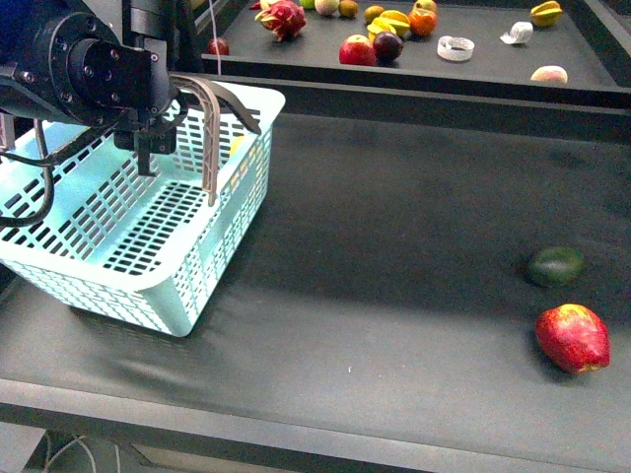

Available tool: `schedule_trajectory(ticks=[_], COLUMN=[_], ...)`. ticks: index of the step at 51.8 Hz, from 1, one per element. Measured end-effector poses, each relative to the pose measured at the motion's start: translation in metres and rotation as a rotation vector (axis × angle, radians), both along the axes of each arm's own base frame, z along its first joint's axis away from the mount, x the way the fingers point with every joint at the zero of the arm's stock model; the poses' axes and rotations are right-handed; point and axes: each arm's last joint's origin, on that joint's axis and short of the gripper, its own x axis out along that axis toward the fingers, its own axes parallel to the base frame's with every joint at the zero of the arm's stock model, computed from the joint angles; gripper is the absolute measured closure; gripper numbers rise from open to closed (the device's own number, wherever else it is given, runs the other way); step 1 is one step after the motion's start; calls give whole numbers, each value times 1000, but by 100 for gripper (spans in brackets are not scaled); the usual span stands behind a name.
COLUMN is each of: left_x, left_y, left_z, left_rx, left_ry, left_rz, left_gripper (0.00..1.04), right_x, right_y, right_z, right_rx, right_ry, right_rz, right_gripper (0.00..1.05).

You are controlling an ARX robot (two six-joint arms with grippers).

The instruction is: Pick mango with right arm and hold basket with left

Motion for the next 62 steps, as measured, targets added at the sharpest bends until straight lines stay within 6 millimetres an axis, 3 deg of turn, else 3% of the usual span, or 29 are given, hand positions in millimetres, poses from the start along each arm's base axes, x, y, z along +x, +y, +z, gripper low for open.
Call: schedule_trajectory(ticks=[10,24,33,43,52,57,62], left_x=[-17,-55,-110,-173,-216,-234,-238], left_y=[3,11,19,23,17,15,16], left_z=[5,50,74,84,91,93,94], left_rx=[39,129,260,346,445,481,500], left_ry=[7,-41,-26,13,51,47,51], left_rz=[-3,-28,-22,-23,-9,6,7], left_gripper=[6,8,8,8,8,8,8], right_x=[0,0,0,0,0,0,0], right_y=[0,0,0,0,0,0,0], right_z=[0,0,0,0,0,0,0], right_rx=[0,0,0,0,0,0,0], right_ry=[0,0,0,0,0,0,0], right_rz=[0,0,0,0,0,0,0], right_gripper=[8,8,8,8,8,8,8])
